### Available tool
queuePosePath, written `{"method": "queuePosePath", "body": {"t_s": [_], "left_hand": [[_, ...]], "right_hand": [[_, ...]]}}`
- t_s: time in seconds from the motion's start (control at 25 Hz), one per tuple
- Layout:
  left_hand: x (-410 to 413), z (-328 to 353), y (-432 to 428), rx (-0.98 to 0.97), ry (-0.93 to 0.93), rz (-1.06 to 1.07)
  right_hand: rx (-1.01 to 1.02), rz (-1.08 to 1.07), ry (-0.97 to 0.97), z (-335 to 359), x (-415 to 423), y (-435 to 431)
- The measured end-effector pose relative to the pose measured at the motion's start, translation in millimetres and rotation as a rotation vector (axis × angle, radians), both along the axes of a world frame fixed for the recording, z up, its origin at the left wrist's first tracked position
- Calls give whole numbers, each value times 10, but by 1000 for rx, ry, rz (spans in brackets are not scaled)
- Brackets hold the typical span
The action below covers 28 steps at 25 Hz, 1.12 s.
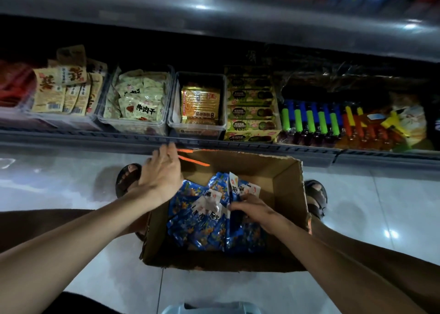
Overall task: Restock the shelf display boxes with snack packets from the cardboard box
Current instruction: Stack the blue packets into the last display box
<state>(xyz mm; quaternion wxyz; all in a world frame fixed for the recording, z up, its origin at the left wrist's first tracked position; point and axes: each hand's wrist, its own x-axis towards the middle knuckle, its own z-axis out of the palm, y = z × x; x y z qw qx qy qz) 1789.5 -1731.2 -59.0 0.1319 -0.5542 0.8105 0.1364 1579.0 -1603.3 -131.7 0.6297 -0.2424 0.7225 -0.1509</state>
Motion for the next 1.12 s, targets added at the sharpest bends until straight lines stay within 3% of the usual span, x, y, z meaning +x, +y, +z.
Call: {"method": "queuePosePath", "body": {"t_s": [0.04, 0.12, 0.2, 0.24, 0.36, 0.44, 0.48, 0.64, 0.76, 0.84, 1.0, 1.12], "left_hand": [[-67, 109, 22, 83, 101, 15], [-212, 405, 60, 452, 354, 169], [-366, 782, 121, 797, 652, 371], [-442, 979, 143, 848, 762, 390], [-668, 1499, 143, 764, 1056, 368], [-780, 1729, 66, 745, 1175, 376], [-817, 1819, 14, 743, 1195, 368], [-911, 2033, -181, 730, 1175, 327], [-958, 2055, -264, 711, 1219, 396], [-939, 2013, -245, 801, 1271, 450], [-938, 1952, -55, 1035, 1267, 499], [-949, 1932, -17, 934, 1275, 470]], "right_hand": [[-46, -17, -70, 229, 21, -52], [-163, 2, -95, 701, 23, -188], [-292, 157, 100, 1164, -15, -349], [-354, 254, 241, 1412, -39, -417], [-549, 384, 662, 2129, -98, -521], [-616, 350, 779, 2483, -180, -540], [-634, 303, 724, 2614, -237, -540], [-545, 39, 198, 2827, -452, -583], [-506, -68, -25, 2843, -478, -655], [-511, -145, -133, 2874, -457, -649], [-578, -177, -19, 2832, -374, -596], [-645, 66, 398, 2841, -391, -633]]}}
